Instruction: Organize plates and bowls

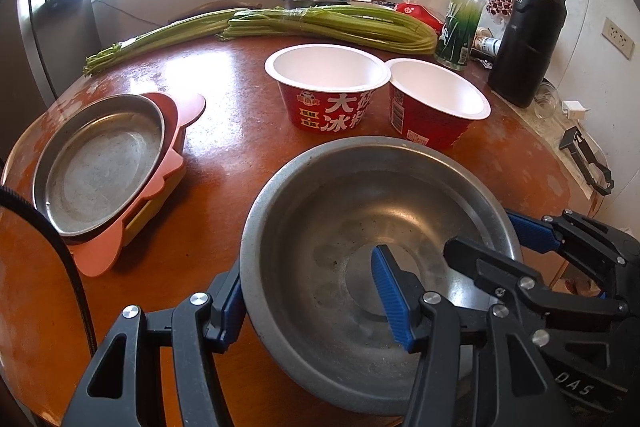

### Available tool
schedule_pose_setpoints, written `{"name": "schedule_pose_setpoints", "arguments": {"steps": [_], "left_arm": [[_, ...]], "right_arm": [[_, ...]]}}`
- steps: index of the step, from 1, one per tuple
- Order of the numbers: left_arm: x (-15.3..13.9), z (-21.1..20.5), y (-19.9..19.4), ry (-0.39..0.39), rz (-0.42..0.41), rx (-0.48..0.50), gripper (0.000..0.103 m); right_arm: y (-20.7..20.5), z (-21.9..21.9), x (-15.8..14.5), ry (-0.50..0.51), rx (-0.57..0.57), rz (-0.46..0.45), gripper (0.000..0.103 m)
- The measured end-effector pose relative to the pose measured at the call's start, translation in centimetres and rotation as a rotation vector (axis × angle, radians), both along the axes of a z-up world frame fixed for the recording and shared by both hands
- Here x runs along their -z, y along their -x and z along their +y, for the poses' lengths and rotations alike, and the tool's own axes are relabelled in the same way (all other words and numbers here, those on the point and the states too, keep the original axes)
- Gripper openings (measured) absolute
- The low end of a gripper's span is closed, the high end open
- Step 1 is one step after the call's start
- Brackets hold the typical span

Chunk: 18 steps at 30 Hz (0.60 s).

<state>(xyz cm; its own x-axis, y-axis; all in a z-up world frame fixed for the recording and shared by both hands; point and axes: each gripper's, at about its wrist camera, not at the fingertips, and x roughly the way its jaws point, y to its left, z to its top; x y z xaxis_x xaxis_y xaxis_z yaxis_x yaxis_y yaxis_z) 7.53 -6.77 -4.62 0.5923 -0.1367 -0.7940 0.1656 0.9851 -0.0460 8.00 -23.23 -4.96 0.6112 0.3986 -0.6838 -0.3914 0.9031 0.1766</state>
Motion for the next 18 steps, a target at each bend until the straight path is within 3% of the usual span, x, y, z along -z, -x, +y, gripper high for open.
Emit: {"name": "schedule_pose_setpoints", "arguments": {"steps": [7, 18], "left_arm": [[-0.2, 0.1, 0.1, 0.002, -0.005, -0.017, 0.061], [-2.0, 1.0, 0.5, 0.018, -0.049, -0.039, 0.064]], "right_arm": [[0.0, -2.0, -1.1, -0.034, 0.045, -0.034, 0.052], [-0.4, -3.1, -2.2, -0.066, 0.07, -0.052, 0.054]]}}
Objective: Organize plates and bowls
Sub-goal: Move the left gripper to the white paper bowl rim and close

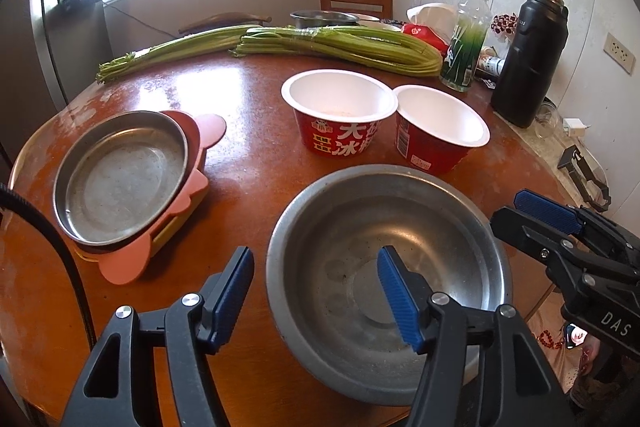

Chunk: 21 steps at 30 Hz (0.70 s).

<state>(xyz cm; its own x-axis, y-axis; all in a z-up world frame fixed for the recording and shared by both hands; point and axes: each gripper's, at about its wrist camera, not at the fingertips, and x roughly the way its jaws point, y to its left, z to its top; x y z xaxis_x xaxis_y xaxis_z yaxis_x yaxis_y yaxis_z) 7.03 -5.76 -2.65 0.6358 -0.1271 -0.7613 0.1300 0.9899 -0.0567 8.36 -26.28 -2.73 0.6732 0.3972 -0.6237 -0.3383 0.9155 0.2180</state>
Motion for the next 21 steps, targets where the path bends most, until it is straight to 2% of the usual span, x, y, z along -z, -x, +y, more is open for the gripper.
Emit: {"name": "schedule_pose_setpoints", "arguments": {"steps": [10, 21], "left_arm": [[-4.0, 0.9, -0.6, -0.008, -0.047, -0.016, 0.065], [-7.5, 2.1, -4.3, -0.023, -0.072, -0.029, 0.065]], "right_arm": [[-0.8, 0.9, -2.1, -0.035, -0.038, -0.006, 0.054], [-3.6, 3.9, -3.7, -0.058, -0.088, 0.022, 0.055]]}}
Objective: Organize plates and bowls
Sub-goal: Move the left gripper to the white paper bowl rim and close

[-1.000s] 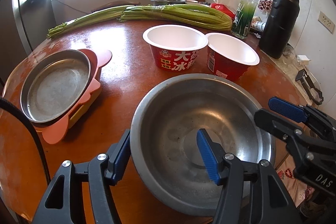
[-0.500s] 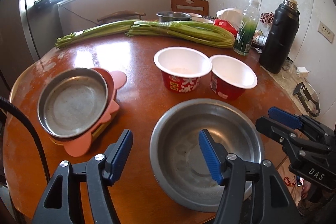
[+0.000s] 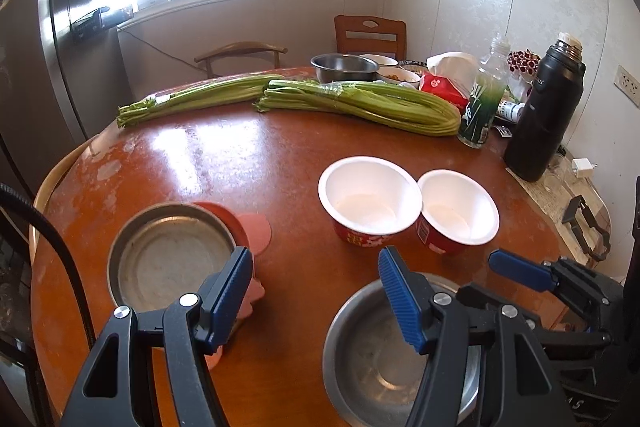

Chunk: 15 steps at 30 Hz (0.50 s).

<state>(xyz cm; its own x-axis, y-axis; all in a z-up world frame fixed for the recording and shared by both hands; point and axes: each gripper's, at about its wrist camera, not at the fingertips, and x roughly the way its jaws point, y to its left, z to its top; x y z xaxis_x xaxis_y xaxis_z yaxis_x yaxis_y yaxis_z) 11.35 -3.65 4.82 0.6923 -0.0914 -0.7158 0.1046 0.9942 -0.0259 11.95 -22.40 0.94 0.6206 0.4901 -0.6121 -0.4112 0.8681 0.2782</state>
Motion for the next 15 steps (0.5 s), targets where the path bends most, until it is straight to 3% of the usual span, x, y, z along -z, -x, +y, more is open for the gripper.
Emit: {"name": "schedule_pose_setpoints", "arguments": {"steps": [15], "left_arm": [[0.9, -0.7, -7.4, -0.035, 0.098, 0.058, 0.065]], "right_arm": [[-4.9, 2.1, 1.6, -0.07, 0.03, 0.144, 0.055]]}}
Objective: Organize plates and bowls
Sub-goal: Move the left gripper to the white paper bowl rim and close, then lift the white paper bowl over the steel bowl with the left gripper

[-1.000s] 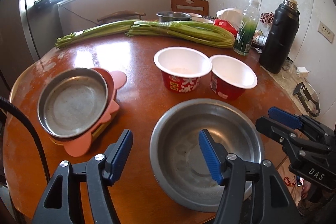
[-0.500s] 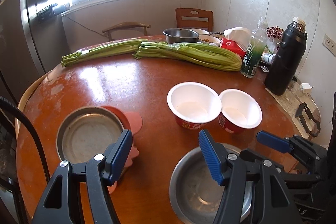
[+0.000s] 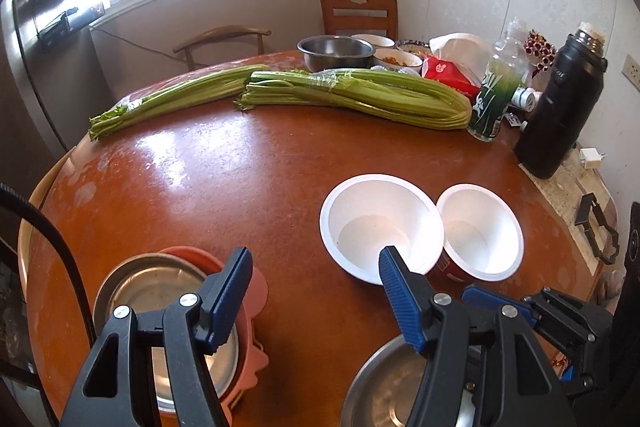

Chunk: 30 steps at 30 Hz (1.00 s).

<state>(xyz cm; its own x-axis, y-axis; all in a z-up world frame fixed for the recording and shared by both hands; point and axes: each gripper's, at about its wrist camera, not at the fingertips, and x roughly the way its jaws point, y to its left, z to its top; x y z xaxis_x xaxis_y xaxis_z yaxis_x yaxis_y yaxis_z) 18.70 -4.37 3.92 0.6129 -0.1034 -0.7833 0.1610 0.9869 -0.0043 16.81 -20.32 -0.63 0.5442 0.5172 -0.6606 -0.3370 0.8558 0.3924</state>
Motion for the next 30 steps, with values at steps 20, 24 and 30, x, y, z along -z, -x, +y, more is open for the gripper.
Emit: {"name": "schedule_pose_setpoints", "arguments": {"steps": [20, 24, 30], "left_arm": [[5.1, -2.5, -8.4, -0.007, 0.147, 0.045, 0.065], [6.1, -2.7, -8.8, 0.009, 0.179, 0.057, 0.064], [6.6, -3.1, -8.8, 0.04, 0.198, 0.083, 0.05]], "right_arm": [[-4.7, -1.3, 2.2, 0.005, 0.076, 0.066, 0.055], [-5.1, -1.1, 2.3, 0.021, 0.06, 0.05, 0.055], [-5.2, -0.6, 2.3, 0.048, 0.044, 0.025, 0.052]]}}
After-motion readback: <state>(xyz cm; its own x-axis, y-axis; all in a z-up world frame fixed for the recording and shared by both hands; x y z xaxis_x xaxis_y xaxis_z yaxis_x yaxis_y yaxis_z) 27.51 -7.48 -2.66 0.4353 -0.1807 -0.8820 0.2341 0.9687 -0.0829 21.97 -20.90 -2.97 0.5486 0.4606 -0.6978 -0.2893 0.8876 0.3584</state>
